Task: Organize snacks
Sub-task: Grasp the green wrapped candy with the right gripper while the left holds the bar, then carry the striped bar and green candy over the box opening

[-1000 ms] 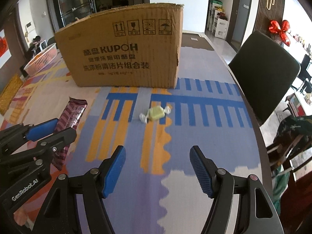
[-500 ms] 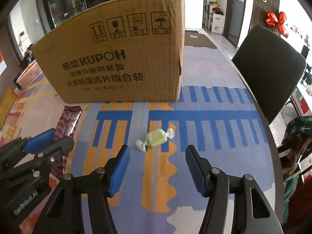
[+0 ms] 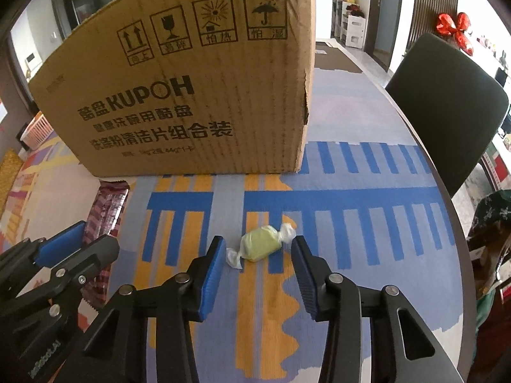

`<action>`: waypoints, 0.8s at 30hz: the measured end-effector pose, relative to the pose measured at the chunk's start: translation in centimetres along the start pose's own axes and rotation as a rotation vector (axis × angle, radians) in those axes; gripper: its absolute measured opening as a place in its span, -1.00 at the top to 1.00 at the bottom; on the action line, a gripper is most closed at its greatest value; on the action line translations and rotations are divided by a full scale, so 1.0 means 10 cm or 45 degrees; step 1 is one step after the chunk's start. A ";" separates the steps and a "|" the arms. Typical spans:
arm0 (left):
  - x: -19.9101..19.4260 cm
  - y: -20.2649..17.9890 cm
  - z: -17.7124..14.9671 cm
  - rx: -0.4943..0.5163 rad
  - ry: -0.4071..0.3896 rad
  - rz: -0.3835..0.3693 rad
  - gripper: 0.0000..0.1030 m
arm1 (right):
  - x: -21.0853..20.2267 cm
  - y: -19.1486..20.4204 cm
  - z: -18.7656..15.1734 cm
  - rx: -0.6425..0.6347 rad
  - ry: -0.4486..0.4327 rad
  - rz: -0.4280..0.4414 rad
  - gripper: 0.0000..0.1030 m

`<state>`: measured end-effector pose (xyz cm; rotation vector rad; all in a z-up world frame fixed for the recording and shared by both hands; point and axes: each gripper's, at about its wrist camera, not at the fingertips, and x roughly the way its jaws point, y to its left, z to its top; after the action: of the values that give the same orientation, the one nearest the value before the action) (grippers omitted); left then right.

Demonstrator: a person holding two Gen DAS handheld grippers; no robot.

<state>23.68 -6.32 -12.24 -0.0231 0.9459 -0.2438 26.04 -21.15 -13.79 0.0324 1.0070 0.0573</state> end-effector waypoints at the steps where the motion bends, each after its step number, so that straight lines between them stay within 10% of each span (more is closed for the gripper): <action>1: 0.00 0.00 0.00 -0.002 0.001 0.000 0.32 | 0.01 0.01 0.00 -0.004 0.001 0.000 0.18; 24: -0.02 0.03 0.00 -0.017 -0.008 -0.003 0.32 | 0.14 0.00 0.23 -0.063 -0.062 -0.045 0.52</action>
<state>23.64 -5.96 -12.10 -0.0373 0.9414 -0.2393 28.72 -21.08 -13.76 -0.0293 0.9569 0.0487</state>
